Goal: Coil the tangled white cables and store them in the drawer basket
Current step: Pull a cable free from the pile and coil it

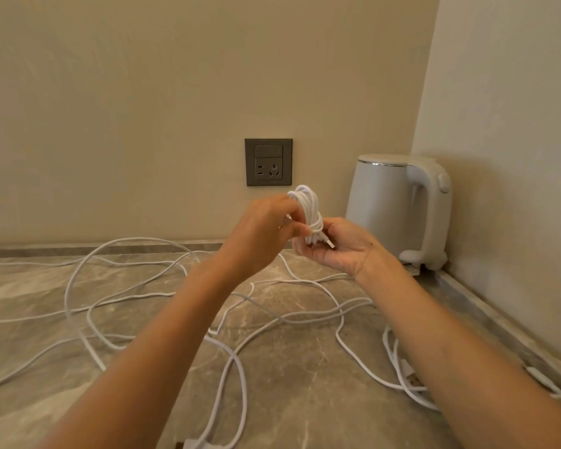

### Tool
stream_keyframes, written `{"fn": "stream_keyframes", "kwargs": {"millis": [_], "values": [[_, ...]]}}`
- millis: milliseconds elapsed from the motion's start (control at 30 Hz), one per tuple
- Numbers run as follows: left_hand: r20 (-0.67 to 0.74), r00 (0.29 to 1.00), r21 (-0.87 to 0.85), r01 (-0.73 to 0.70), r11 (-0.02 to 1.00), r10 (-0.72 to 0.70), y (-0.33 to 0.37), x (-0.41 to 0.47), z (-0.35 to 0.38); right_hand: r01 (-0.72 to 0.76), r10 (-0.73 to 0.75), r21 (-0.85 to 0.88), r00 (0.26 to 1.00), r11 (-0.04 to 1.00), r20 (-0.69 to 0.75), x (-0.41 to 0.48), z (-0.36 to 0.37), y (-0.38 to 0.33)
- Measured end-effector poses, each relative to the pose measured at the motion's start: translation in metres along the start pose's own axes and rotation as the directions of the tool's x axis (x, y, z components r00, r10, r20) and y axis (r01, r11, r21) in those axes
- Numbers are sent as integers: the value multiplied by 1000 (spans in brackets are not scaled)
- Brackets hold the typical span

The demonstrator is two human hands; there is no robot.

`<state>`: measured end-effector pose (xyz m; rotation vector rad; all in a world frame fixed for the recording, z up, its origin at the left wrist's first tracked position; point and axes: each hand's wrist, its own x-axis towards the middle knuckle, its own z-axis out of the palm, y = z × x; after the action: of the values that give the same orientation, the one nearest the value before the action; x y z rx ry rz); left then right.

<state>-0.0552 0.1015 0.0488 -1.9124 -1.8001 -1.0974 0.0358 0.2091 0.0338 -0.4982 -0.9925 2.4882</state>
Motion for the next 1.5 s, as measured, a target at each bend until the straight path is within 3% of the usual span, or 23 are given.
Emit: {"fn": "stream_keyframes", "kwargs": {"millis": [200, 400, 667, 767, 867, 1067, 1233, 1500], "values": [[26, 1000, 197, -5, 980, 0, 1, -2, 1, 87, -115, -320, 991, 943, -71, 1, 6, 12], [38, 998, 158, 48, 986, -54, 6, -5, 4, 182, -253, -491, 964, 852, -82, 7, 12, 24], [131, 965, 13, 227, 974, -227, 4, 0, -1, 180, -256, -455, 960, 872, -111, 9, 9, 24], [27, 942, -115, 336, 935, -335, 3, 1, -2, 196, -251, -413, 964, 889, -83, 9, 10, 26], [-156, 913, -183, 349, 919, -378, 7, -1, 4, 197, -232, -352, 971, 915, -59, 9, 13, 25], [-277, 929, -71, 235, 969, -245, -2, -4, 13, 183, -202, -287, 979, 940, -40, 9, 15, 25], [-147, 984, 31, 109, 994, -104, -7, -6, 14, 154, -177, -337, 984, 929, -36, 7, 13, 22], [3, 997, 91, -77, 993, 77, -7, -12, 13, 117, -137, -266, 989, 957, -56, 7, 8, 16]]}}
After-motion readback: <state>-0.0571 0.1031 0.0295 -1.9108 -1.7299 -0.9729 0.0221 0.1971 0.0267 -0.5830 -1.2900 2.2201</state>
